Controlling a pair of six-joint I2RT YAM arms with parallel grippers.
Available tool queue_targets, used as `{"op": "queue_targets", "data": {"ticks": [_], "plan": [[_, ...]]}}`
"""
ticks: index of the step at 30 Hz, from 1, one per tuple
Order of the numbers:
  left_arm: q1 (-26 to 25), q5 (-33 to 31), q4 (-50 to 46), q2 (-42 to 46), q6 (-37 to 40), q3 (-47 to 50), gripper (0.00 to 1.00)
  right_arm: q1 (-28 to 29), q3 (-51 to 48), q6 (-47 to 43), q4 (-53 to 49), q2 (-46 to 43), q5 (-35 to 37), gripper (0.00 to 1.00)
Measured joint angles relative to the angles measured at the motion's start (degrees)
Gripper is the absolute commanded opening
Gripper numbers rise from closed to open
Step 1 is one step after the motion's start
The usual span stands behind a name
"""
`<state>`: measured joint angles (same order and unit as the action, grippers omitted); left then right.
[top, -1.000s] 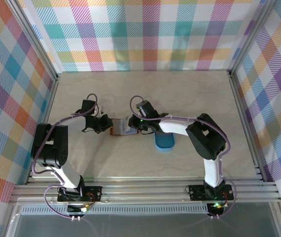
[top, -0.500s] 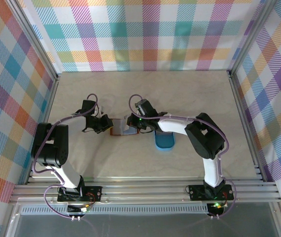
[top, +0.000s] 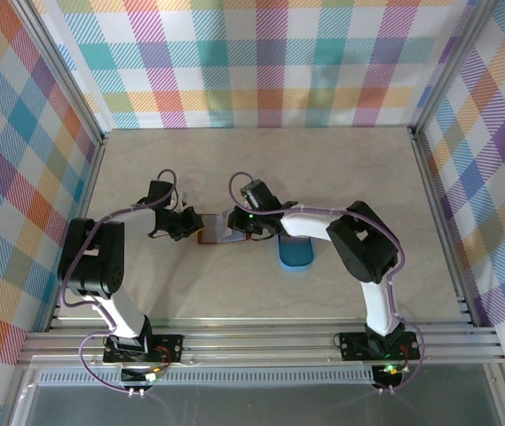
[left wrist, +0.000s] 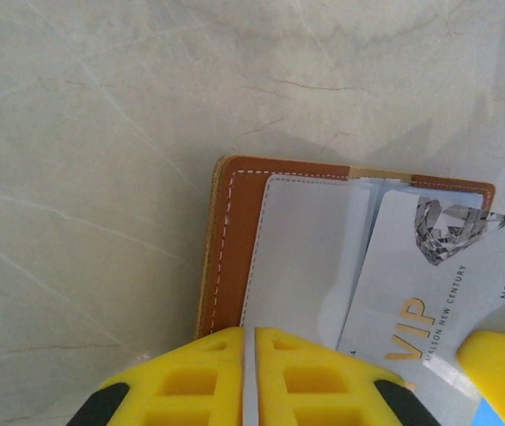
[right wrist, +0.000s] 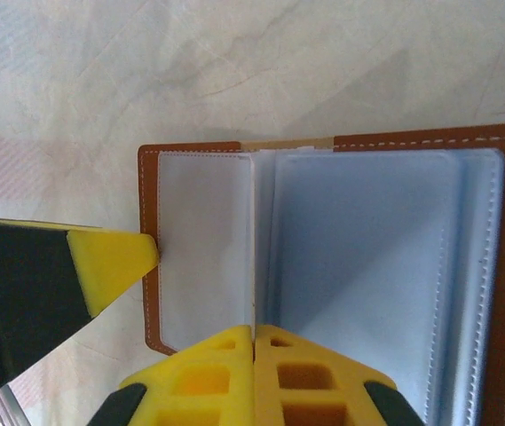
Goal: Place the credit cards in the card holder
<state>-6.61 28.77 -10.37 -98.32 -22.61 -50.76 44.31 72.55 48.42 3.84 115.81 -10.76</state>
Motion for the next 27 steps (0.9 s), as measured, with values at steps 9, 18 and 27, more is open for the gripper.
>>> {"op": "queue_targets", "data": {"ticks": [9,18,27], "plan": [[0.0,-0.3,0.0,-0.6,0.2,0.0,0.12,-0.4,0.0,0.4,0.0,0.8,-1.2,0.00],[0.0,-0.7,0.0,-1.3,0.2,-0.2,0.12,-0.5,0.2,0.9,0.1,1.5,-2.0,0.00],[0.0,-1.0,-0.1,-1.7,0.2,-0.6,0.12,-0.6,-0.6,0.9,3.1,1.5,-2.5,0.00]]}}
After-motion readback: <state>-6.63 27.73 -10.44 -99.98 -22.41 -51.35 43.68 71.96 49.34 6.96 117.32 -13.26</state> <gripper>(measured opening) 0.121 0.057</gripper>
